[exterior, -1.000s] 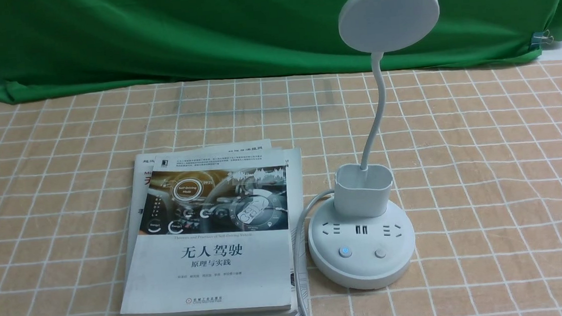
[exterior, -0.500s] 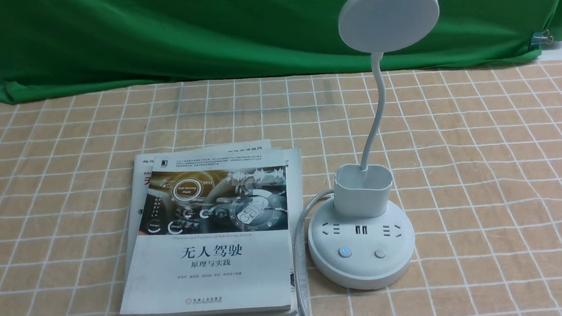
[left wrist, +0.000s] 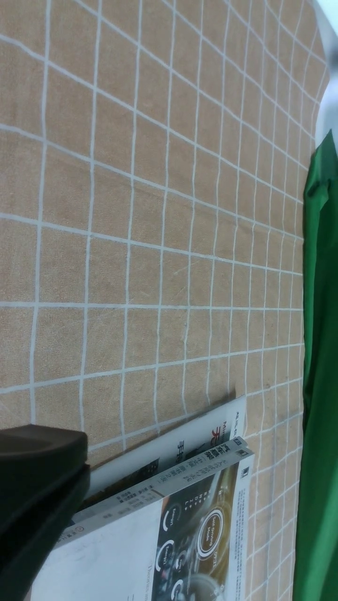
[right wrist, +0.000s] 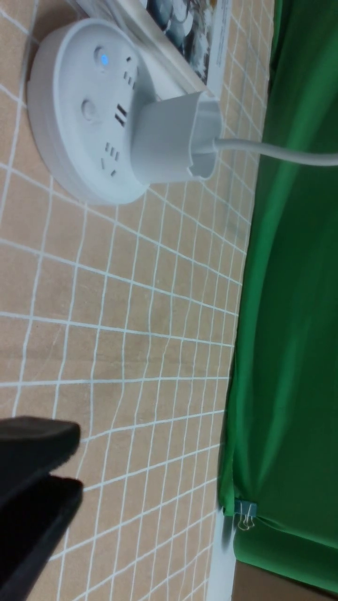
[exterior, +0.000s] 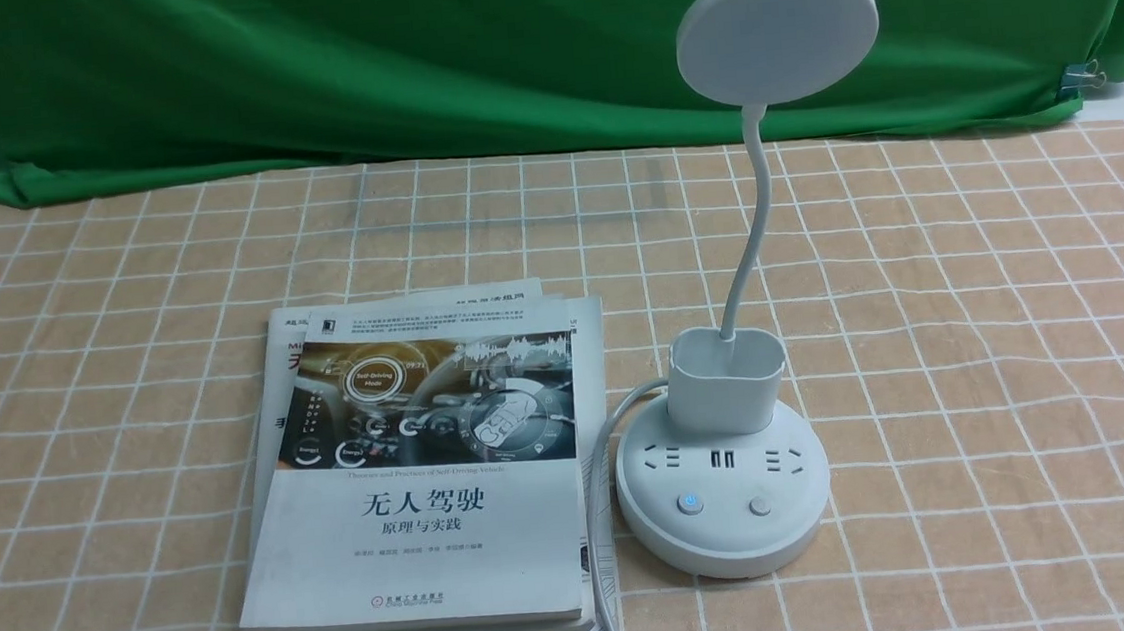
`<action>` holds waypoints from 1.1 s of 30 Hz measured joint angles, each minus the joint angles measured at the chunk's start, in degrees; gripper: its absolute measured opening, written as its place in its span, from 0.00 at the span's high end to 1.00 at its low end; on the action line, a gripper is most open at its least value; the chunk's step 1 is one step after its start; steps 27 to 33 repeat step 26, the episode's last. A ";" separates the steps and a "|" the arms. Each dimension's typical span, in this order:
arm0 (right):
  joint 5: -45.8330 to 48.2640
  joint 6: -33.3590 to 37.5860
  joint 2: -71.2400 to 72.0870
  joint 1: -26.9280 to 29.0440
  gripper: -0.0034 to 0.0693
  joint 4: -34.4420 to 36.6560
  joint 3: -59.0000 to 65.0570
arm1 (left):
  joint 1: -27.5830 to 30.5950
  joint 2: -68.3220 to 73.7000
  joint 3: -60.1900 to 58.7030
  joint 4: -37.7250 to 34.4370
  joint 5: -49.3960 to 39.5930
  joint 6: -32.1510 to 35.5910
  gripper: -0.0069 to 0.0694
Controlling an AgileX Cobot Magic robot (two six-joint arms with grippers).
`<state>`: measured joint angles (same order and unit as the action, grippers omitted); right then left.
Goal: Turn off the desk lamp on the light coffee tablecloth by hand.
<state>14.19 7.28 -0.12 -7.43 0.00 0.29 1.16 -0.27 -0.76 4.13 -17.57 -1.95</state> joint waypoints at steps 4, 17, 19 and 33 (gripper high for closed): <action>0.05 0.00 0.00 0.00 0.77 0.00 0.00 | 0.00 0.00 0.00 0.00 0.00 0.00 0.90; 0.05 0.00 0.00 0.00 0.72 0.00 0.00 | 0.00 0.00 0.00 0.00 0.00 0.00 0.90; 0.05 0.00 0.00 0.00 0.72 0.00 0.00 | 0.00 0.00 0.00 0.00 0.00 0.00 0.90; 0.05 0.00 0.00 0.00 0.70 0.00 0.00 | 0.00 0.00 0.00 -0.06 0.00 -0.05 0.90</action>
